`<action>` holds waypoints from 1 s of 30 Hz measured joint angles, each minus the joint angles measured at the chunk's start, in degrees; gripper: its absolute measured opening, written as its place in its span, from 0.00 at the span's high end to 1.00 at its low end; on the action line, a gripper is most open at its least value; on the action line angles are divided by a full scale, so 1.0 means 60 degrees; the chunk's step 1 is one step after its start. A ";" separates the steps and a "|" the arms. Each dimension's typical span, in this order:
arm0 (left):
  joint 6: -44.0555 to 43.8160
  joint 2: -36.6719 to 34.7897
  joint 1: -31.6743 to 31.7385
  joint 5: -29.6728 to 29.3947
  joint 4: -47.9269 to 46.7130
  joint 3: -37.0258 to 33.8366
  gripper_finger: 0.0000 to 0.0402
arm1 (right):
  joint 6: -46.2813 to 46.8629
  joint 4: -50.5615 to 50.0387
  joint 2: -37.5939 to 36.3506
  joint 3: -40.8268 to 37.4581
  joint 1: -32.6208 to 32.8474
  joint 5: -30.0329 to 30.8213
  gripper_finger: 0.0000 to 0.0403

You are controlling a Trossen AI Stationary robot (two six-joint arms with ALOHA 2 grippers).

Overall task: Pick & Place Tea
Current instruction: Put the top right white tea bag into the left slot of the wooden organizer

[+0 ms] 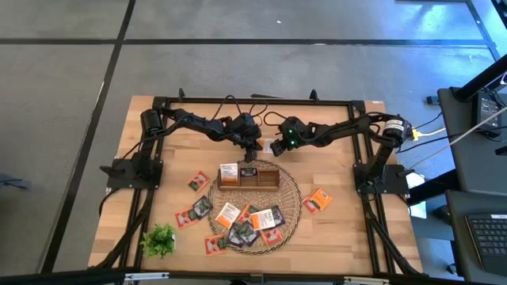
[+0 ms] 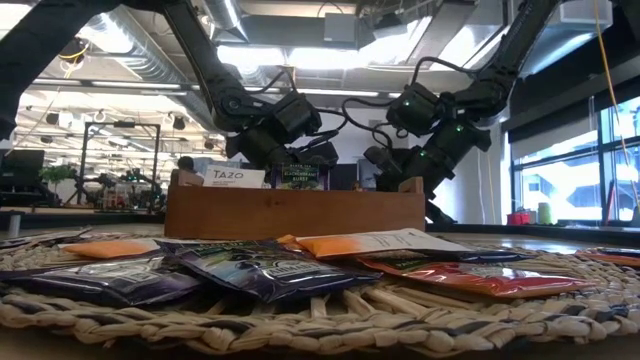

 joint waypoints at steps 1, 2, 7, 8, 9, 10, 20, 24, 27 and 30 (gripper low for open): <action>0.0000 0.0000 0.0000 -0.0004 0.0000 0.0000 1.00 | 0.0017 -0.0024 -0.0004 0.0005 0.0000 0.0000 0.60; 0.0000 0.0000 0.0000 -0.0004 0.0000 0.0000 1.00 | 0.0034 -0.0039 -0.0004 0.0005 0.0000 0.0000 0.60; 0.0000 0.0000 0.0000 -0.0008 0.0000 0.0000 1.00 | 0.0264 -0.0064 -0.0004 0.0005 0.0004 0.0160 0.66; 0.0000 0.0000 0.0000 -0.0008 0.0000 0.0000 1.00 | 0.0264 -0.0078 -0.0004 0.0005 0.0004 0.0165 0.68; 0.0001 0.0000 0.0000 -0.0008 0.0000 0.0000 1.00 | 0.0261 -0.0086 -0.0004 0.0005 0.0004 0.0189 0.70; 0.0001 0.0000 0.0000 -0.0008 0.0000 0.0000 1.00 | 0.0253 -0.0102 -0.0004 0.0003 0.0004 0.0212 0.73; 0.0029 0.0000 0.0000 -0.0015 0.0007 0.0000 1.00 | -0.0260 -0.0174 -0.0004 -0.0013 0.0004 0.0229 0.98; 0.0068 -0.0045 0.0030 -0.0042 -0.0019 0.0000 1.00 | -0.0494 -0.0163 -0.0004 -0.0013 0.0004 0.0195 0.98; 0.0030 -0.0239 0.0133 0.0032 -0.0248 -0.0023 1.00 | -0.0829 -0.0230 -0.0094 -0.0015 0.0004 0.0133 0.99; 0.0008 -0.0662 0.0251 0.0010 -0.0500 -0.0026 1.00 | -0.1255 -0.0425 -0.0470 -0.0020 -0.0025 0.0125 0.99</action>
